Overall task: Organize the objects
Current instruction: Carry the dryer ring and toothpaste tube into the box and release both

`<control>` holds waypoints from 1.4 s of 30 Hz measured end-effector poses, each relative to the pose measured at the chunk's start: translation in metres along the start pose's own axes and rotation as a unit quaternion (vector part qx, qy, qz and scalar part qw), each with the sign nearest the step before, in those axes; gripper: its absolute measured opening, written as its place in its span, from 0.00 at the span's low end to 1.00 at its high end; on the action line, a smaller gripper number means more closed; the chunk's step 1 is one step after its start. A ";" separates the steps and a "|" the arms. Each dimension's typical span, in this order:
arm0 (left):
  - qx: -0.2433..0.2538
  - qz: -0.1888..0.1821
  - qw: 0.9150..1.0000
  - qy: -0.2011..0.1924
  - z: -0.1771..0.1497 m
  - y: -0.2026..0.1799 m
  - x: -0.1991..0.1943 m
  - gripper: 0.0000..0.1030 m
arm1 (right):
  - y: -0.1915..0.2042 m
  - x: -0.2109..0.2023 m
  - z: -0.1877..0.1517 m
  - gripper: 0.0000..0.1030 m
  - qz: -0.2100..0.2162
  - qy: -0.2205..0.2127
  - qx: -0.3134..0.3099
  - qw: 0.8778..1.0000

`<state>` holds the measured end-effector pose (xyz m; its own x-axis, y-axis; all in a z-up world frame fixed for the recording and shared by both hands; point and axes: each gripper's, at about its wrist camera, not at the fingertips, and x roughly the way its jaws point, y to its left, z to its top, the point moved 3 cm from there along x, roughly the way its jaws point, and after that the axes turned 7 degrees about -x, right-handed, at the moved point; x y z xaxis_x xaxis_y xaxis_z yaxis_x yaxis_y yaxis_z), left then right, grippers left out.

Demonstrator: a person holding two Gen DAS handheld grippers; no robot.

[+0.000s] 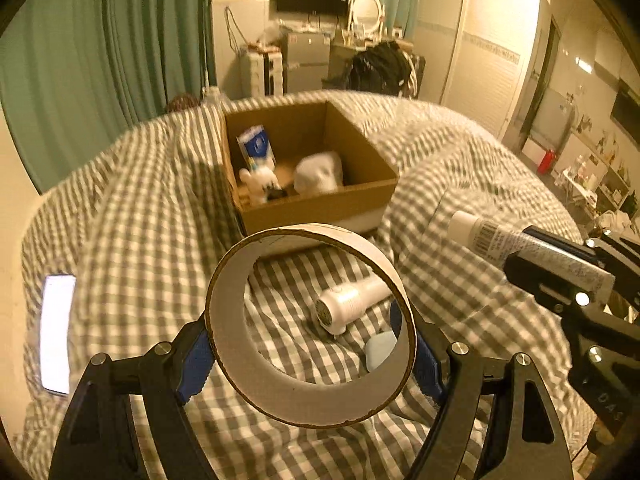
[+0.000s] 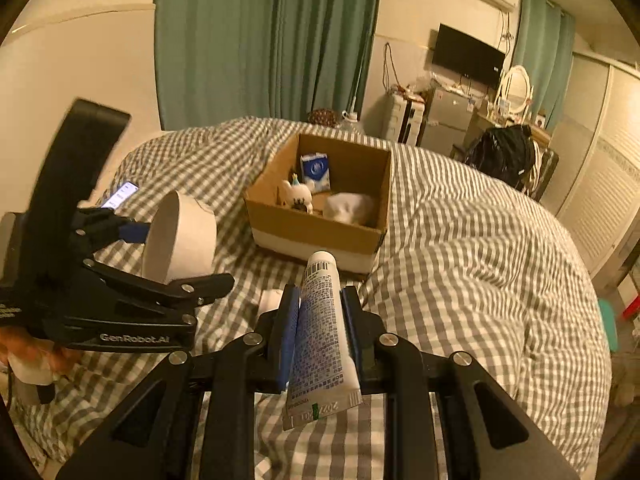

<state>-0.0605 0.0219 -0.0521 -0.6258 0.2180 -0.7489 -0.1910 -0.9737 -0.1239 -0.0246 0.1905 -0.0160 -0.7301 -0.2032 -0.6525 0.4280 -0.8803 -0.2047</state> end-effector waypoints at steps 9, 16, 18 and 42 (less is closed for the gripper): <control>0.015 0.011 0.999 -0.041 0.034 0.001 -0.026 0.81 | 0.006 -0.023 0.035 0.21 -0.011 -0.042 -0.027 0.999; 0.019 0.022 0.998 -0.062 0.076 0.005 -0.017 0.81 | -0.003 -0.014 0.076 0.21 -0.013 -0.074 -0.040 0.996; 0.014 0.027 0.997 -0.065 0.090 0.009 -0.009 0.81 | -0.009 -0.006 0.087 0.21 -0.013 -0.079 -0.039 0.996; 0.005 0.053 0.998 -0.028 0.177 0.037 0.157 0.81 | -0.090 0.181 0.173 0.21 0.011 -0.039 -0.017 0.999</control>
<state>-0.2995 0.0321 -0.0594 -0.6834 0.1180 -0.7204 -0.1290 -0.9908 -0.0398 -0.2868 0.1587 0.0105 -0.7591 -0.2568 -0.5982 0.4610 -0.8608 -0.2155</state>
